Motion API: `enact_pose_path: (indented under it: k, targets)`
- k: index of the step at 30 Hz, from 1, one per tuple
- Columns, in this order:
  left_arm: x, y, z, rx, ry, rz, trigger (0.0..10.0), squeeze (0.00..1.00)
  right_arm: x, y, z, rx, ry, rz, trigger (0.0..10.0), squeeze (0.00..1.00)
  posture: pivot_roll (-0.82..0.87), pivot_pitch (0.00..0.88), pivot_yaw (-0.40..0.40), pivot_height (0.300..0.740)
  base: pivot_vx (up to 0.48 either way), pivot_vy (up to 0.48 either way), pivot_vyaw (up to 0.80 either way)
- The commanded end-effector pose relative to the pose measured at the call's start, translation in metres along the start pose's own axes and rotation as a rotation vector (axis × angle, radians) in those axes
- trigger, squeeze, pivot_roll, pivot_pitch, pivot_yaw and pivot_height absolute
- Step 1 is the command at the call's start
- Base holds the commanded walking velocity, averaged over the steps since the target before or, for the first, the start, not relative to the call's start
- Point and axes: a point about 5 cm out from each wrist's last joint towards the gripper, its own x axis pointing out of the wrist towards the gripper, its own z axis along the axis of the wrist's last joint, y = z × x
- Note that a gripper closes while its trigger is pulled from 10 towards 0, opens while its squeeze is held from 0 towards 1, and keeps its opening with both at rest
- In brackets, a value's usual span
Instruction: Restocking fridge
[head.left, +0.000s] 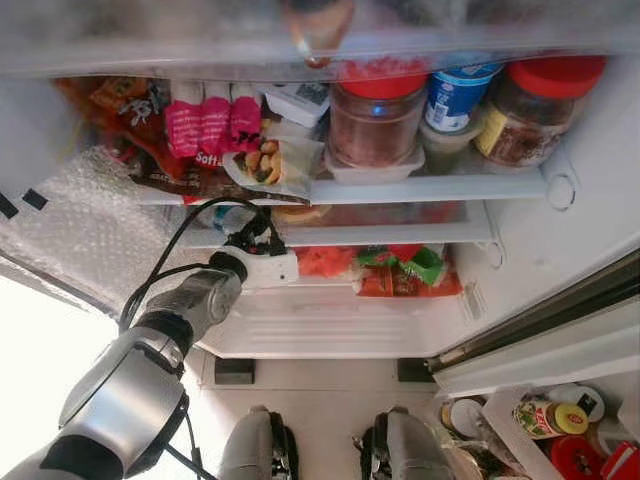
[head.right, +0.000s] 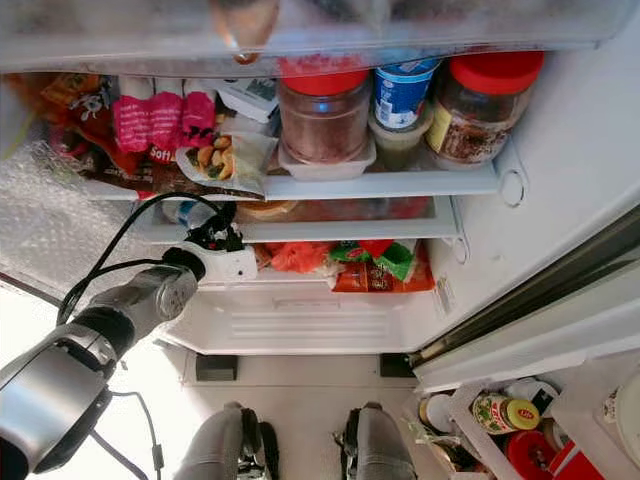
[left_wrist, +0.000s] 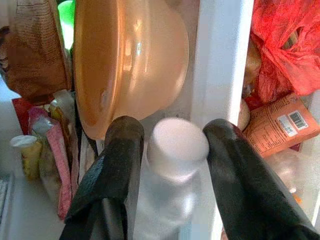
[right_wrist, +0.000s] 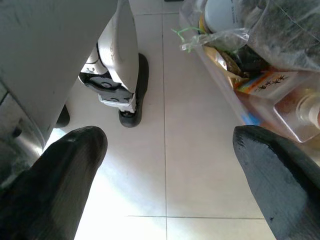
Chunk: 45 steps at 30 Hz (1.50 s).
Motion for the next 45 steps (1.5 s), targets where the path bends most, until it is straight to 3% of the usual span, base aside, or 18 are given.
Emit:
enact_pose_path:
  k: [1,6,14,19,20,21,22,23,24,26,30,32,33,35,38,41,45]
  targets:
    - [-0.004,-0.005,-0.006,0.022,0.021,-0.032,10.0,1.00,-0.007,0.012,-0.027,0.025,0.096,0.036,10.0,0.00,-0.04,0.306,0.038,0.662,0.000,0.000,0.00]
    - [-0.004,-0.003,-0.008,0.030,0.023,-0.027,10.0,1.00,-0.006,0.012,-0.027,0.027,0.094,0.036,10.0,0.00,-0.04,0.305,0.040,0.662,0.000,0.000,0.00]
    - [-0.001,0.014,-0.007,0.010,-0.016,0.063,10.0,1.00,-0.005,0.012,-0.024,0.025,0.091,0.037,10.0,0.00,-0.03,0.296,0.041,0.662,0.000,0.000,0.00]
    - [-0.006,0.016,-0.008,-0.123,-0.035,0.131,10.0,1.00,-0.004,0.013,-0.022,0.031,0.084,0.032,10.0,0.00,-0.03,0.283,0.045,0.662,0.000,0.000,0.00]
    - [-0.010,0.013,-0.010,-0.233,-0.038,0.150,10.0,1.00,-0.003,0.013,-0.021,0.029,0.084,0.033,10.0,0.00,-0.03,0.278,0.046,0.662,0.000,0.000,0.00]
    - [-0.013,0.012,-0.010,-0.300,-0.055,0.157,10.0,0.80,-0.003,0.013,-0.021,0.029,0.083,0.034,10.0,0.00,-0.02,0.274,0.045,0.662,0.000,0.000,0.00]
    - [-0.015,0.011,-0.010,-0.343,-0.068,0.162,10.0,0.80,-0.002,0.014,-0.020,0.029,0.082,0.034,10.0,0.00,-0.02,0.274,0.045,0.662,0.000,0.000,0.00]
    - [-0.019,0.007,-0.009,-0.399,-0.096,0.149,10.0,0.00,-0.002,0.014,-0.019,0.029,0.082,0.034,10.0,0.00,-0.01,0.268,0.047,0.662,0.000,0.000,0.00]
    - [-0.022,0.004,-0.008,-0.435,-0.114,0.140,10.0,0.00,-0.002,0.014,-0.019,0.028,0.081,0.035,10.0,0.00,-0.01,0.266,0.047,0.662,0.000,0.000,0.00]
    - [-0.035,-0.012,-0.009,-0.631,-0.141,0.115,10.0,0.00,0.000,0.014,-0.016,0.024,0.081,0.035,10.0,0.00,0.00,0.251,0.050,0.662,0.000,0.000,0.00]
    - [-0.052,-0.031,-0.022,-0.729,-0.071,0.114,10.0,0.00,0.002,0.014,-0.013,0.023,0.079,0.032,10.0,0.00,0.00,0.241,0.052,0.662,0.000,0.000,0.00]
    - [-0.067,-0.049,-0.027,-0.795,-0.029,0.109,10.0,0.00,0.003,0.014,-0.010,0.023,0.076,0.030,10.0,0.00,0.00,0.215,0.056,0.662,0.000,0.000,0.00]
    - [-0.067,-0.049,-0.027,-0.795,-0.029,0.109,10.0,0.00,0.003,0.014,-0.010,0.023,0.076,0.030,10.0,0.00,0.00,0.215,0.056,0.662,0.000,0.000,0.00]
    - [-0.081,-0.062,-0.031,-0.884,0.028,0.155,10.0,0.00,0.006,0.014,-0.005,0.020,0.070,0.026,10.0,0.00,0.01,0.195,0.052,0.662,0.000,0.000,0.00]
    - [-0.090,-0.071,-0.035,-0.961,0.096,0.199,10.0,0.00,0.008,0.014,0.000,0.013,0.066,0.024,10.0,0.00,0.01,0.175,0.047,0.662,0.000,0.000,0.00]
    - [-0.106,-0.090,-0.043,-1.117,0.251,0.283,10.0,0.00,0.011,0.013,0.008,-0.008,0.061,0.023,10.0,0.00,0.01,0.132,0.026,0.662,0.000,0.000,0.00]
    - [-0.111,-0.101,-0.040,-1.145,0.290,0.266,10.0,0.00,0.013,0.013,0.013,-0.020,0.057,0.023,10.0,0.00,0.01,0.114,0.017,0.662,0.000,0.000,0.00]
